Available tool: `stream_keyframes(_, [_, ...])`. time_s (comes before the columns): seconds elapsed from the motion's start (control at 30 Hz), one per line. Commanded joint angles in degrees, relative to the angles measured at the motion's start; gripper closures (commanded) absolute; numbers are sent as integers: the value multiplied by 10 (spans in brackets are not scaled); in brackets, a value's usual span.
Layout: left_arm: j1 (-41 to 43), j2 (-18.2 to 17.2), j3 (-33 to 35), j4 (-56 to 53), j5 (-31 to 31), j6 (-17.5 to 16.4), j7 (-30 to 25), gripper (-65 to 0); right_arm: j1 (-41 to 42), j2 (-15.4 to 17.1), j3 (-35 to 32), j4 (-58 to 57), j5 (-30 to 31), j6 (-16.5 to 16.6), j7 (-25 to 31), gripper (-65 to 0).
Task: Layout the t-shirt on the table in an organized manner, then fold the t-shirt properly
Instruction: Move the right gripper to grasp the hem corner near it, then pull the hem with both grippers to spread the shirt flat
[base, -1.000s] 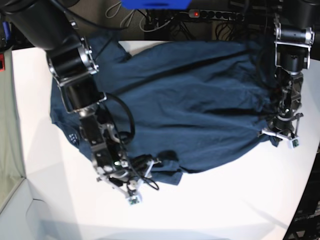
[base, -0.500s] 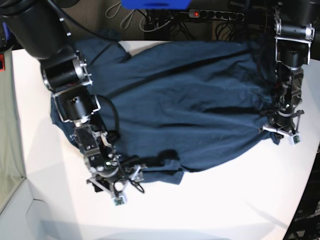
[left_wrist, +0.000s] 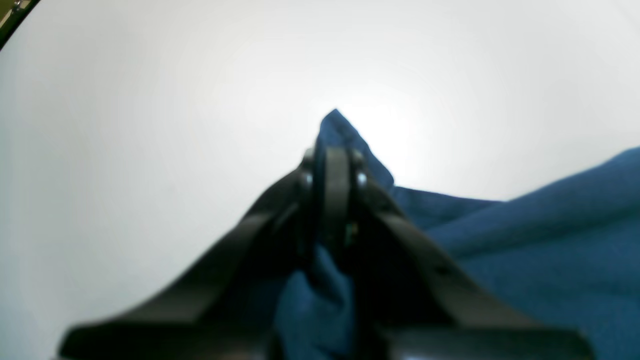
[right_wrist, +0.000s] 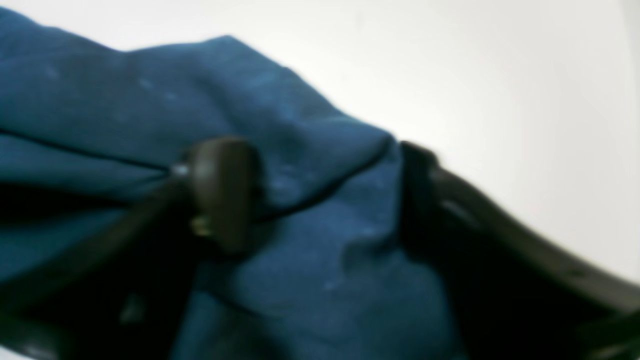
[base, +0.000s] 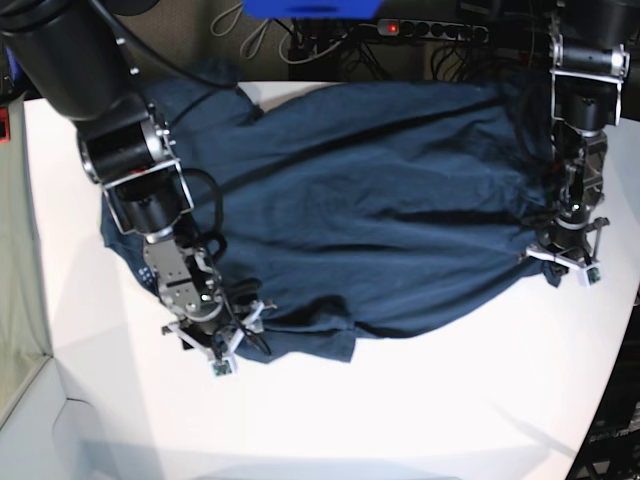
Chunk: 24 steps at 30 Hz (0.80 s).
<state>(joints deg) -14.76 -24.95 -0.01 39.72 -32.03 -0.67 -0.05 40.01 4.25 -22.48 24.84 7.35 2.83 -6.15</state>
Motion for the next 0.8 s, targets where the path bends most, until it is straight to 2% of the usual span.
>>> stream_keyframes(0.0, [7,-9,1,-5,1,9,52,-2,16,6,1,5,-5,-3,-1,-290])
stream_keyframes(0.13, [7,-19,1,-5,-1,9,51,-2,16,22,6,6,-3,-3,-19,-7])
stream_keyframes(0.27, [7,-21,1,-8,3,9,50,-2,19,40,21,9,-2,-4,-39,-2])
stream_keyframes(0.43, [7,-30,1,-5,-1,8,50,-2,-3,55,124,83,-2,-4,-66,0])
stream_keyframes(0.57, [4,-31,0,-4,-1,8,50,-2,-34,51,204,193,-2,-4,-87,0])
stream_keyframes(0.77, [-7,-25,0,52,-2,9,53,-2,-44,34,214,243,-5,-3,-110,0])
